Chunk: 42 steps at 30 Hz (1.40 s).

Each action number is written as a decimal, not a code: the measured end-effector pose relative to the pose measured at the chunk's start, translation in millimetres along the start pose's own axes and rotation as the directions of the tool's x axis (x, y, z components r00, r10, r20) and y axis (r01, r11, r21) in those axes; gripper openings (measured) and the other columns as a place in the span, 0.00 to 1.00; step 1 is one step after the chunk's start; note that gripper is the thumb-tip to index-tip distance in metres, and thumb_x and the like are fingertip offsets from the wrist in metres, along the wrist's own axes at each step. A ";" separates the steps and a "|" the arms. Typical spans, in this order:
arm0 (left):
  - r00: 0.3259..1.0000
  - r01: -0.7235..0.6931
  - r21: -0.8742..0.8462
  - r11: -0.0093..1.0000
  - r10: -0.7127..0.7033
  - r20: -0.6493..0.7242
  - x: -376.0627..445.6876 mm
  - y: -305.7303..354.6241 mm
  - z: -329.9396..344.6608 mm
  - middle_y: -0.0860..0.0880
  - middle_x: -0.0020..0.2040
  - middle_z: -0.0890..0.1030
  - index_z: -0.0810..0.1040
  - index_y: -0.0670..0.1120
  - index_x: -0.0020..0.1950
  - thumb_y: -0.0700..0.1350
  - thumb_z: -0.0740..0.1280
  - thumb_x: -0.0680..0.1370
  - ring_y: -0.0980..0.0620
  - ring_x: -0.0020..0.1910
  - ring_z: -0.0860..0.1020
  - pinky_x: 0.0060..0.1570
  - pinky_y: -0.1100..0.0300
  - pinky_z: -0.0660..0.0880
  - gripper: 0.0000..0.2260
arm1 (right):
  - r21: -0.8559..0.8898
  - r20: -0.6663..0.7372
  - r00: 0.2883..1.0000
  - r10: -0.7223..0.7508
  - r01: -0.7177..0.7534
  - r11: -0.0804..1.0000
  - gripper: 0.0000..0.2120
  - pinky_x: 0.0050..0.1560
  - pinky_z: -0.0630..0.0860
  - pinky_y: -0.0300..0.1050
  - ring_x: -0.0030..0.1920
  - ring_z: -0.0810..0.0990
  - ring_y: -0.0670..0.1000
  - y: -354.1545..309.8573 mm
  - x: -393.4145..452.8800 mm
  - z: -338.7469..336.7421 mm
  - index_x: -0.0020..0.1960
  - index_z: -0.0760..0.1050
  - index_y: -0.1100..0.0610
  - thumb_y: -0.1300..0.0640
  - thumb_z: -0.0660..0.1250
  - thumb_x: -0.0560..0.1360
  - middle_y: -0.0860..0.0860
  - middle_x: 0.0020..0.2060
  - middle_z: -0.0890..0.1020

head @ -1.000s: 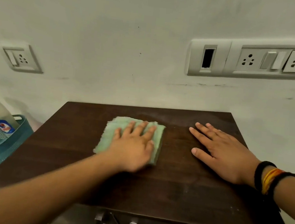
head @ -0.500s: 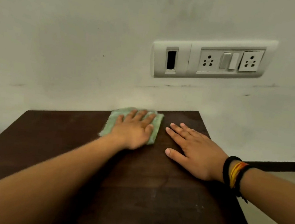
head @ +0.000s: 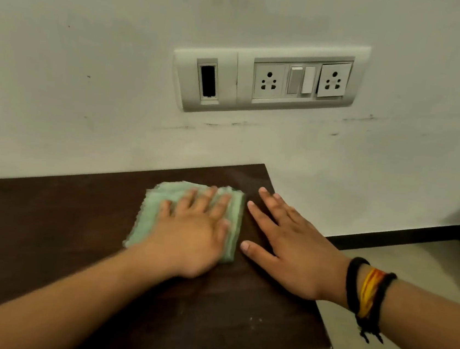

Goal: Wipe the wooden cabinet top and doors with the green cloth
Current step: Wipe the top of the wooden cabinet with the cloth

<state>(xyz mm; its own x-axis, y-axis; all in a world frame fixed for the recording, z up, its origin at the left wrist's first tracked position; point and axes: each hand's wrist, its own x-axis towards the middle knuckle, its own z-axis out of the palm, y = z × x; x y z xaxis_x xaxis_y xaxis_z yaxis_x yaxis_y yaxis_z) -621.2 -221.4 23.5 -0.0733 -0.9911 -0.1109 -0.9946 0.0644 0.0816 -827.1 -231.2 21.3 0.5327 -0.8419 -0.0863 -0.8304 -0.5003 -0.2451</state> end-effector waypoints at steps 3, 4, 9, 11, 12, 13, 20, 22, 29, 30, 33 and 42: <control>0.987 -0.162 -0.022 0.987 0.162 -0.015 37.9 21.0 -4.1 0.57 0.82 0.46 0.43 0.63 0.80 0.58 0.44 0.84 0.50 0.81 0.46 0.75 0.36 0.46 0.24 | 0.052 -0.010 1.000 0.010 -0.009 0.999 0.35 0.77 0.38 0.41 0.80 0.37 0.45 7.1 9.6 -2.2 0.81 0.37 0.49 0.36 0.47 0.81 0.48 0.81 0.36; 0.990 -0.142 -0.035 0.989 0.142 0.006 57.8 16.0 -11.6 0.56 0.83 0.47 0.44 0.63 0.80 0.59 0.44 0.84 0.49 0.81 0.47 0.76 0.36 0.46 0.24 | 0.051 -0.009 1.000 0.028 -0.028 0.998 0.35 0.77 0.39 0.42 0.80 0.37 0.46 11.9 10.5 -3.3 0.81 0.37 0.48 0.35 0.46 0.81 0.48 0.81 0.36; 0.998 0.035 0.004 0.999 -0.035 -0.046 28.2 -2.0 -1.6 0.55 0.82 0.49 0.45 0.63 0.80 0.59 0.45 0.83 0.46 0.80 0.49 0.75 0.37 0.49 0.24 | 0.106 -0.045 0.989 0.141 -0.135 0.985 0.32 0.80 0.46 0.48 0.80 0.40 0.46 17.1 -4.1 2.1 0.81 0.38 0.48 0.37 0.41 0.81 0.45 0.81 0.38; 0.992 -0.125 -0.023 0.992 0.124 -0.012 18.7 24.9 0.4 0.57 0.82 0.48 0.44 0.63 0.80 0.59 0.45 0.83 0.48 0.81 0.47 0.75 0.36 0.47 0.24 | 0.147 -0.099 0.977 0.190 -0.175 0.974 0.31 0.80 0.47 0.47 0.80 0.41 0.46 14.1 -8.0 3.6 0.81 0.38 0.49 0.40 0.40 0.82 0.48 0.81 0.39; 0.981 -0.194 -0.035 0.980 0.194 0.006 30.6 34.0 -0.4 0.57 0.82 0.48 0.45 0.64 0.80 0.59 0.45 0.84 0.49 0.81 0.47 0.76 0.36 0.46 0.24 | 0.141 -0.111 0.975 0.193 -0.177 0.974 0.31 0.79 0.47 0.47 0.80 0.42 0.46 12.3 -8.1 3.3 0.81 0.38 0.50 0.41 0.40 0.82 0.48 0.81 0.40; 0.975 -0.221 -0.048 0.974 0.222 0.014 48.7 39.4 -5.4 0.57 0.82 0.49 0.46 0.63 0.80 0.59 0.45 0.84 0.49 0.81 0.47 0.76 0.36 0.46 0.24 | 0.131 -0.113 0.975 0.193 -0.178 0.975 0.31 0.79 0.47 0.46 0.80 0.42 0.46 11.2 -8.6 2.8 0.81 0.38 0.50 0.42 0.40 0.82 0.48 0.81 0.40; 0.996 -0.067 0.011 0.998 0.068 -0.064 -7.6 25.5 2.9 0.54 0.82 0.49 0.45 0.63 0.80 0.60 0.43 0.83 0.47 0.80 0.48 0.76 0.39 0.48 0.25 | 0.116 -0.107 0.983 0.151 -0.138 0.984 0.29 0.79 0.46 0.45 0.80 0.44 0.44 13.1 -17.9 5.5 0.81 0.37 0.48 0.45 0.41 0.83 0.45 0.81 0.43; 0.972 -0.231 0.034 0.972 0.232 -0.033 -35.1 46.1 9.0 0.56 0.82 0.47 0.44 0.62 0.80 0.60 0.42 0.82 0.50 0.81 0.45 0.77 0.40 0.45 0.25 | 0.170 -0.155 0.976 0.154 -0.127 0.977 0.30 0.79 0.48 0.46 0.80 0.44 0.44 13.5 -16.5 5.9 0.81 0.35 0.48 0.42 0.39 0.82 0.46 0.81 0.42; 0.999 -0.040 0.034 0.999 0.041 -0.010 -34.1 12.0 -1.8 0.57 0.82 0.48 0.44 0.64 0.80 0.61 0.42 0.82 0.49 0.81 0.46 0.77 0.41 0.47 0.25 | 0.158 -0.236 0.971 0.023 0.014 0.987 0.35 0.79 0.50 0.49 0.81 0.43 0.47 12.2 -15.8 7.8 0.81 0.37 0.48 0.34 0.36 0.79 0.45 0.81 0.39; 0.998 -0.055 0.044 0.998 0.056 -0.013 -70.6 16.7 5.5 0.58 0.82 0.47 0.42 0.65 0.79 0.62 0.40 0.81 0.51 0.81 0.45 0.77 0.42 0.46 0.26 | 0.163 -0.225 0.974 0.019 0.018 0.987 0.34 0.79 0.49 0.48 0.81 0.43 0.47 13.3 -14.9 9.9 0.81 0.37 0.48 0.35 0.37 0.80 0.45 0.81 0.39; 0.978 -0.207 0.064 0.976 0.206 0.026 -116.4 60.8 15.2 0.58 0.82 0.44 0.42 0.63 0.80 0.62 0.40 0.82 0.52 0.80 0.41 0.77 0.42 0.42 0.26 | 0.193 -0.200 0.980 -0.011 0.050 0.980 0.34 0.79 0.50 0.49 0.81 0.45 0.47 17.9 -11.3 9.0 0.82 0.41 0.49 0.36 0.36 0.80 0.46 0.81 0.43; 0.999 -0.029 0.107 0.994 0.032 -0.017 -156.8 11.8 13.2 0.61 0.81 0.42 0.36 0.66 0.78 0.64 0.33 0.78 0.53 0.80 0.39 0.78 0.44 0.45 0.27 | 0.200 -0.128 0.992 -0.009 0.035 0.979 0.33 0.80 0.50 0.51 0.81 0.44 0.48 35.7 -25.4 4.8 0.81 0.38 0.45 0.34 0.37 0.80 0.46 0.81 0.41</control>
<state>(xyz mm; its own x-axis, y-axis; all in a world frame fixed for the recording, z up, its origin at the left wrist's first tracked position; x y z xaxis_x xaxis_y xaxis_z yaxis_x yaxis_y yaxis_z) -622.5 -63.7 28.8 -0.1033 -0.9905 -0.0910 -0.9942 0.1057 -0.0213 -869.4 -226.8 10.2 0.5148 -0.8564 0.0401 -0.7620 -0.4785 -0.4365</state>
